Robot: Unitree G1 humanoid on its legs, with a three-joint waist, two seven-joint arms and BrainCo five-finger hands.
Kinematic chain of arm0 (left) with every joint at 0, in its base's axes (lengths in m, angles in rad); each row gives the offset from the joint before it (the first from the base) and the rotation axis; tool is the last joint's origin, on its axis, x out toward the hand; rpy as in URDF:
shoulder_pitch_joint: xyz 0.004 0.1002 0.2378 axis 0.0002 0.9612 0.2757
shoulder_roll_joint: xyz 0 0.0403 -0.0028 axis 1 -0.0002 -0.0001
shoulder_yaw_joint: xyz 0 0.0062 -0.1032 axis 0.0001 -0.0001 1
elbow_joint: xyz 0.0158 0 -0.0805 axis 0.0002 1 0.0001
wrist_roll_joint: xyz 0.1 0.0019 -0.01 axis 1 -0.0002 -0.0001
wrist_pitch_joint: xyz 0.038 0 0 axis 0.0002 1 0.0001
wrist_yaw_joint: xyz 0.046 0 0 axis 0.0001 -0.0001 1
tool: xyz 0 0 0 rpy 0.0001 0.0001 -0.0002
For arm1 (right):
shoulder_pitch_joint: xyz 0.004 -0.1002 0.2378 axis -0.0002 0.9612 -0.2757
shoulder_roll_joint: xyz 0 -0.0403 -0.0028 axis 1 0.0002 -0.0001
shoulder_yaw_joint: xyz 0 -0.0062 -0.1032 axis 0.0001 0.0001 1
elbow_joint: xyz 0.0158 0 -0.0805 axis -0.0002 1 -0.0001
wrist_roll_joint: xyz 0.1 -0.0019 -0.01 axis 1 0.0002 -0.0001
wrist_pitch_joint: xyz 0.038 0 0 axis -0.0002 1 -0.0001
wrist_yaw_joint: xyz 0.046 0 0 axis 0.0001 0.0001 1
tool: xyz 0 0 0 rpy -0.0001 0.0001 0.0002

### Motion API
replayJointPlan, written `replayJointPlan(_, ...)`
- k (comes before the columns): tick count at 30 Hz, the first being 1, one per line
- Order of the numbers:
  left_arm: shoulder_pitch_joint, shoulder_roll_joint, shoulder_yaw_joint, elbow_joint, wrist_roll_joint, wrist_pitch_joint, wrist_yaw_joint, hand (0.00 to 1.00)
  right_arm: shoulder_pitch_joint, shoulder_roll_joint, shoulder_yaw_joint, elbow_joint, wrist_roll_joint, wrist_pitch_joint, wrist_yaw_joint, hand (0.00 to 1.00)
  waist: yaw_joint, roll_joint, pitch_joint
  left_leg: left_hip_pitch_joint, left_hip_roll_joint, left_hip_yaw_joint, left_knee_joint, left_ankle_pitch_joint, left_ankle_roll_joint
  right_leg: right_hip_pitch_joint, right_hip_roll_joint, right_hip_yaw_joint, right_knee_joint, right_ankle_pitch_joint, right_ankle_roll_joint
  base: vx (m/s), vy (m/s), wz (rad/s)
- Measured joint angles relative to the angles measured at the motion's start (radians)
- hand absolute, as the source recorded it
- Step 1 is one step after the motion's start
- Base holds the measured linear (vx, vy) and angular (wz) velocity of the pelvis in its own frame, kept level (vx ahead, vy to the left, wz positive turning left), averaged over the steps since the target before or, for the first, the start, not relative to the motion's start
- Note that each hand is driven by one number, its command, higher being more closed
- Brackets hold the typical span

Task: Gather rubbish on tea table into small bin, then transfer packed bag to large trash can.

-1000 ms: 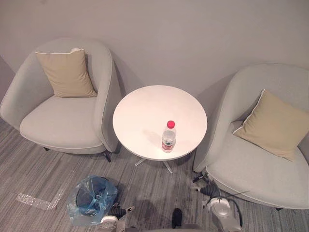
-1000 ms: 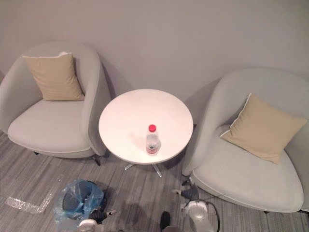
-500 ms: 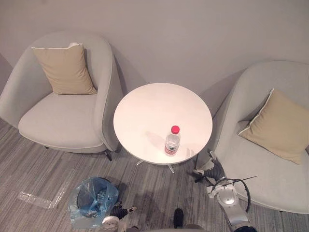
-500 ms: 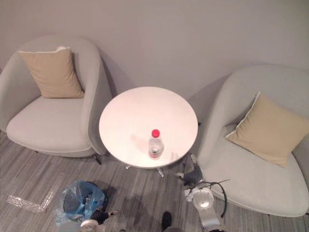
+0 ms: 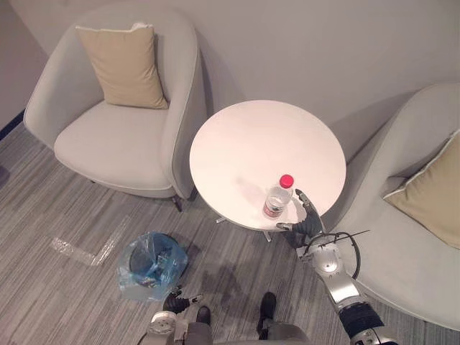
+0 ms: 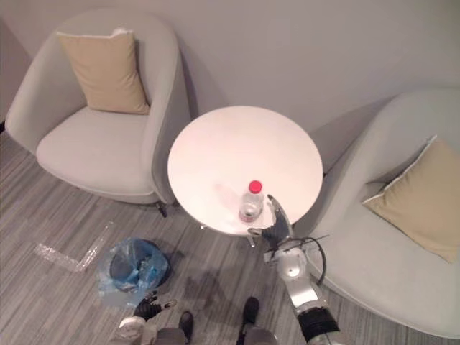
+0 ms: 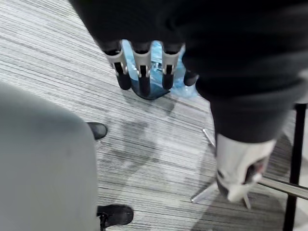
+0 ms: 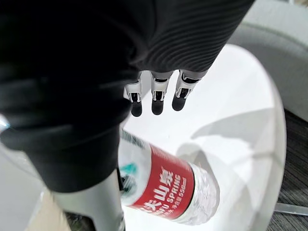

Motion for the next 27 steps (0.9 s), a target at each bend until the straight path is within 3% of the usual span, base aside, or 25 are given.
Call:
replayJointPlan(4,-0.014,-0.005,-0.013,-0.022,-0.020,-0.011,0.009,0.00,-0.111,-0.011,0.001,0.041,0.036,0.000,-0.028,0.00,0.008,0.017,0.048,-0.046,-0.007,-0.018,0.019,0.001,-0.001,-0.028,-0.008,-0.019,0.001,0.003,0.000,0.01,0.006,0.13)
replayJointPlan(5,-0.017,-0.007,-0.013,-0.026,-0.022,-0.012,0.010,0.00,-0.131,-0.015,0.001,0.045,0.045,0.000,-0.032,1.00,0.014,0.020,0.052,-0.061,-0.008,-0.018,0.023,0.001,-0.001,-0.041,-0.009,-0.020,0.001,0.005,0.000,0.03,0.015,0.08)
replayJointPlan(9,-0.033,-0.014,-0.013,-0.058,-0.042,-0.022,0.020,0.00,-0.223,-0.034,0.001,0.079,0.081,0.000,-0.058,1.00,0.036,0.027,0.104,-0.098,-0.020,-0.021,0.069,0.001,-0.001,-0.053,-0.021,-0.025,0.005,0.008,-0.001,0.02,0.014,0.09)
replayJointPlan(19,-0.041,-0.017,-0.013,-0.087,-0.080,-0.030,0.025,0.00,-0.302,-0.033,0.000,0.109,0.151,0.002,-0.087,1.00,0.058,0.032,0.133,-0.145,-0.020,-0.041,0.089,-0.002,0.002,-0.105,-0.029,-0.002,0.054,0.007,0.000,-0.01,0.011,0.07)
replayJointPlan(27,-0.039,-0.015,-0.011,-0.081,-0.054,-0.006,0.025,0.00,-0.045,-0.009,-0.001,-0.263,0.114,-0.002,-0.060,1.00,0.044,0.023,0.128,-0.075,-0.015,0.013,0.083,-0.017,0.007,-0.068,-0.023,0.067,0.053,-0.002,0.013,-0.01,0.006,-0.18)
